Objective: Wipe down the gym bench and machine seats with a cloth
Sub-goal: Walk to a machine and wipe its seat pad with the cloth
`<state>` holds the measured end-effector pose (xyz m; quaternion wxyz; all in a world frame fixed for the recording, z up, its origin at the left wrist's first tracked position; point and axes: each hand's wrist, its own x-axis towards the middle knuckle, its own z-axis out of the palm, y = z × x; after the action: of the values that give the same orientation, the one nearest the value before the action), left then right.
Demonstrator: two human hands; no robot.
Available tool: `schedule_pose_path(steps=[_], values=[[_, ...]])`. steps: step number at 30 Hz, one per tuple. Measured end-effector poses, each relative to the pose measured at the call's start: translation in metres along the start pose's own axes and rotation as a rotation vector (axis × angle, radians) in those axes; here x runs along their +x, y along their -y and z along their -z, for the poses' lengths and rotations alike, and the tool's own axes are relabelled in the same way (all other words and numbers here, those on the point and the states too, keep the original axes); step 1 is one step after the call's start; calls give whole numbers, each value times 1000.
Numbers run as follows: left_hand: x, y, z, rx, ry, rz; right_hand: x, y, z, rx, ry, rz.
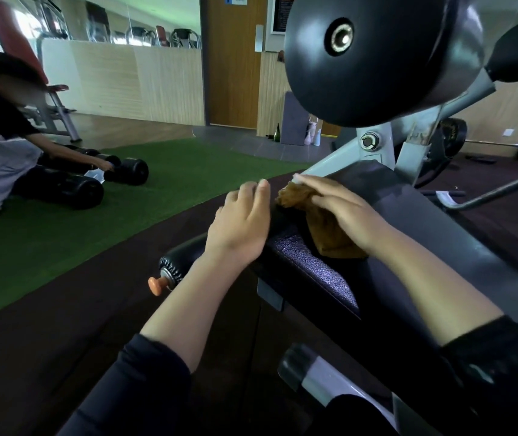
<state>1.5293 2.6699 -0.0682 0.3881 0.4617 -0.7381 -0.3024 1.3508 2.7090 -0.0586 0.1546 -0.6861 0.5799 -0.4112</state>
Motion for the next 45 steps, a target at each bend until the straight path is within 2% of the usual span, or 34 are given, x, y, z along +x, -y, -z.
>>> schedule_pose_path(steps=[3, 6, 9, 12, 15, 20, 25, 30, 32, 33, 35, 37, 39, 41, 43, 45], values=[[-1, -30, -17, 330, -40, -119, -18, -13, 23, -224, -181, -84], [-3, -56, -49, 513, 18, -227, -35, -26, 30, -353, -224, -211], [-3, -53, -65, 558, 24, -247, -40, -34, 28, -381, -220, -214], [-5, -44, -53, 500, -23, -303, -41, -35, 24, -410, -234, -203], [-8, -36, -32, 479, 46, -302, -43, -34, 20, -390, -269, -200], [-20, -19, -40, 617, 11, -501, -43, -34, 15, -362, -292, -209], [5, -31, -45, 656, 59, -361, -43, -33, 14, -377, -286, -212], [28, -19, -11, 323, 129, 42, -45, -31, 14, -350, -287, -235], [13, -7, -1, 203, 46, 98, -46, -32, 13, -312, -295, -231], [-1, 1, -3, 202, -50, 79, -47, -32, 12, -294, -297, -229], [-33, 11, -15, 326, -335, -115, -47, -34, 13, -268, -299, -237], [-48, 11, -33, 463, -417, -392, -47, -36, 13, -260, -300, -241], [-43, 5, -48, 527, -320, -537, -46, -37, 14, -263, -301, -235], [-29, -11, -51, 569, -197, -520, -45, -37, 15, -278, -302, -234], [-11, -27, -46, 614, -60, -382, -45, -36, 16, -289, -296, -240], [11, -32, -40, 588, 67, -153, -46, -35, 16, -275, -291, -233]])
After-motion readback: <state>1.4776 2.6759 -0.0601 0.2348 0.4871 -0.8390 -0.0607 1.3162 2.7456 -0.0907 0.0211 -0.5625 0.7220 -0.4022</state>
